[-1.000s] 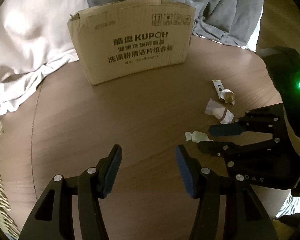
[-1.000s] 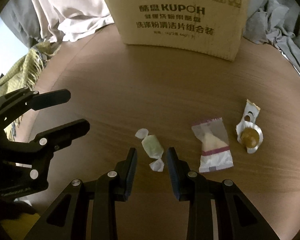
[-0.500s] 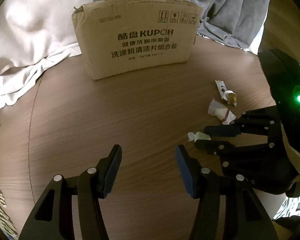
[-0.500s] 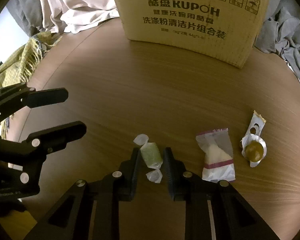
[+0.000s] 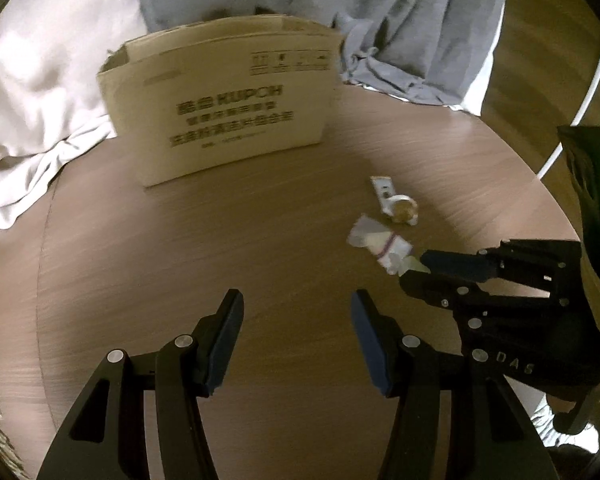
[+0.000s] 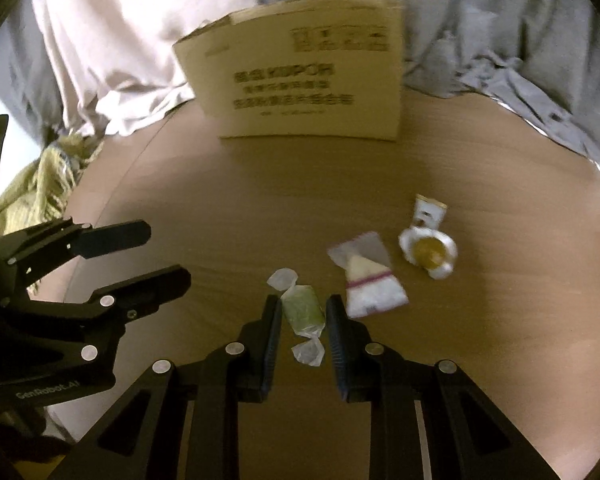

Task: Organize snacks
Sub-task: 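Grasp the green-white wrapped candy with the right tool while the left tool grasps a white-red triangle packet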

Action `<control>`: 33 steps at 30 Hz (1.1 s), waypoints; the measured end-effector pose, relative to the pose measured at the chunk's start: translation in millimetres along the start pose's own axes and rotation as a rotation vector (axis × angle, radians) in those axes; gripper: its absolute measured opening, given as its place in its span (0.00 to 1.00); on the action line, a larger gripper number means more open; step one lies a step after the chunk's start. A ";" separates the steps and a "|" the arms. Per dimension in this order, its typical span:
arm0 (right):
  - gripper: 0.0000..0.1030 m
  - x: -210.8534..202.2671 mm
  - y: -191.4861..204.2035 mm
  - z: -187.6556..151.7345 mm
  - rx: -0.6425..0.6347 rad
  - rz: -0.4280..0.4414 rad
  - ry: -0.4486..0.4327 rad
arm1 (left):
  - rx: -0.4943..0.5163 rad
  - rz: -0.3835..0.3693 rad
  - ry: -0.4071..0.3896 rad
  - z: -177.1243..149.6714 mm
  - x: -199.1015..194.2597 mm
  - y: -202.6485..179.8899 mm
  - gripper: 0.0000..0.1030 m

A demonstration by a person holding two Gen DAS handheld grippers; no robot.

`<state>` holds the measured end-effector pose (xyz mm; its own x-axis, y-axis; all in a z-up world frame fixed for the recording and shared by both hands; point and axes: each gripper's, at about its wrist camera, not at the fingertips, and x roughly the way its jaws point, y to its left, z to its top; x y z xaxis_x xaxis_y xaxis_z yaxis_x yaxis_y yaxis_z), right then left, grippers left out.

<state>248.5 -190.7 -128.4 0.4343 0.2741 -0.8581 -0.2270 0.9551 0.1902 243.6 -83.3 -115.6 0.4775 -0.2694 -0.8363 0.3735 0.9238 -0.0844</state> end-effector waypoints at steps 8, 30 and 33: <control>0.24 -22.7 -35.2 -23.0 0.093 -0.067 -0.032 | -0.034 -0.070 0.042 12.8 22.3 -32.7 0.53; 0.24 -39.7 -106.4 -23.8 0.232 -0.188 -0.117 | -0.197 0.134 0.083 54.6 102.1 -74.3 0.53; 0.24 -36.1 -111.4 -20.3 0.241 -0.184 -0.117 | -0.203 0.164 0.099 55.4 109.1 -76.0 0.53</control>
<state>240.4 -309.2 -128.3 0.5492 0.0917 -0.8307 0.0715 0.9852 0.1560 311.3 -198.0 -170.5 0.4347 -0.0934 -0.8957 0.1261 0.9911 -0.0422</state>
